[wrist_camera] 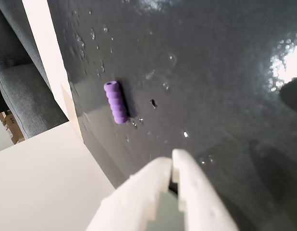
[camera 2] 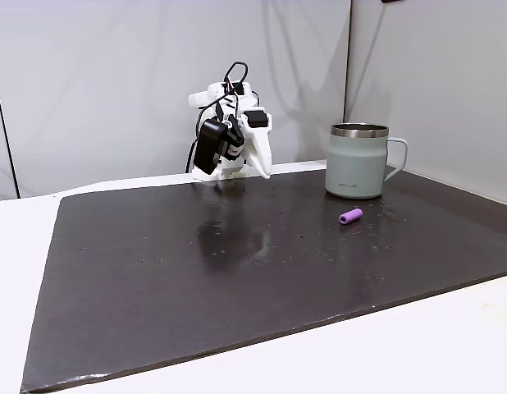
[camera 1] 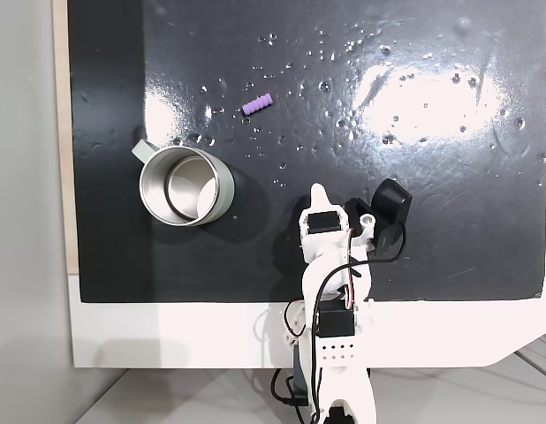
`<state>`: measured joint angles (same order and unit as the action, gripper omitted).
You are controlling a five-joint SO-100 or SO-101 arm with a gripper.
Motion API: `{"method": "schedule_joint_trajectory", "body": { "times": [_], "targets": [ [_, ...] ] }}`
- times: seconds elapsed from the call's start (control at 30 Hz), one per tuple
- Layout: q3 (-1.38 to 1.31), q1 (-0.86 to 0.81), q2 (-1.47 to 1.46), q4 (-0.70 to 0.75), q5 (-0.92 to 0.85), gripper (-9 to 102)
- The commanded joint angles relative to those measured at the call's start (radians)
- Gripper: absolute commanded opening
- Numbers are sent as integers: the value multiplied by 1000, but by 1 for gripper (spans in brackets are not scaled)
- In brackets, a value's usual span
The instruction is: Grasp a pengrip and put it in the cup.
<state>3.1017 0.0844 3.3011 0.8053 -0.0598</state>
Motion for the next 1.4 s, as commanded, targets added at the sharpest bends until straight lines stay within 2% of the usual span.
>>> {"method": "schedule_joint_trajectory", "body": {
  "times": [0.0, 0.33, 0.5, 0.87, 1.03, 1.2, 1.37],
  "targets": [
    [-3, -12, 15, -32, 6, 0],
    [-11, -21, 15, -32, 6, 0],
    [-166, -23, -17, 12, -20, 0],
    [-762, 61, -756, 49, -44, 0],
    [-991, 67, -1091, 49, -43, 4],
    [-1181, 63, -1304, 67, -58, 12],
    [-1422, 61, -1534, 164, -57, 15]
  ]
}}
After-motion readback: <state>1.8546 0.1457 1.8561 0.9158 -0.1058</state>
